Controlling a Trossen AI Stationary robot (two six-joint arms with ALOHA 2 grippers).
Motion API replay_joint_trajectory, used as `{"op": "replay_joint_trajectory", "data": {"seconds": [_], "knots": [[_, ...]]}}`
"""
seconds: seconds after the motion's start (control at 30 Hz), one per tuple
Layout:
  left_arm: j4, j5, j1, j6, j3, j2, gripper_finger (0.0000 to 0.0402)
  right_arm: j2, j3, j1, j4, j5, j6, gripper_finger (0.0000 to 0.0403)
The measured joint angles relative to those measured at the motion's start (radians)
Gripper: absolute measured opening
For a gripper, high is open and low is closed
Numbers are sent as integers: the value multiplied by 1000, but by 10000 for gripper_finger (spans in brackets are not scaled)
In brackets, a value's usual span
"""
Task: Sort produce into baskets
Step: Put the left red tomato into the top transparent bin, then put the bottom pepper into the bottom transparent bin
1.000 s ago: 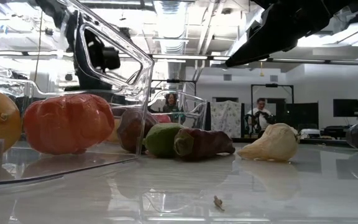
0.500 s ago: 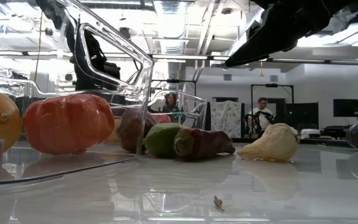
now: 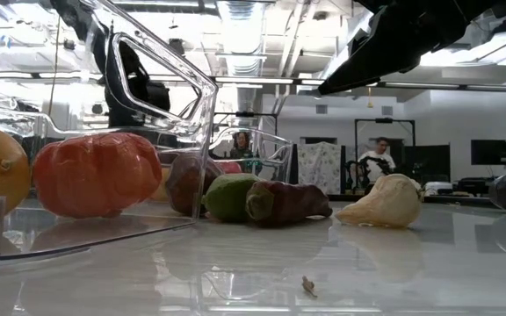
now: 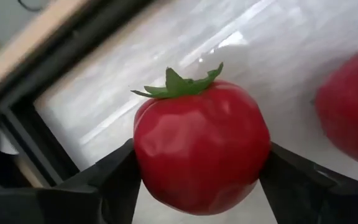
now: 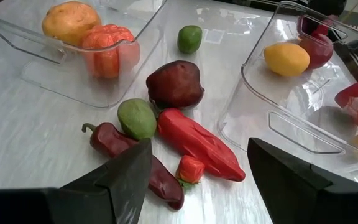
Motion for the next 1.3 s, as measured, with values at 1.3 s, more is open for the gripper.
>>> {"op": "replay_joint_trajectory", "data": {"seconds": [1.3], "knots": [[26,184,-477,-55,38,-331,380,2,0,-4,2,0,23,292]]}}
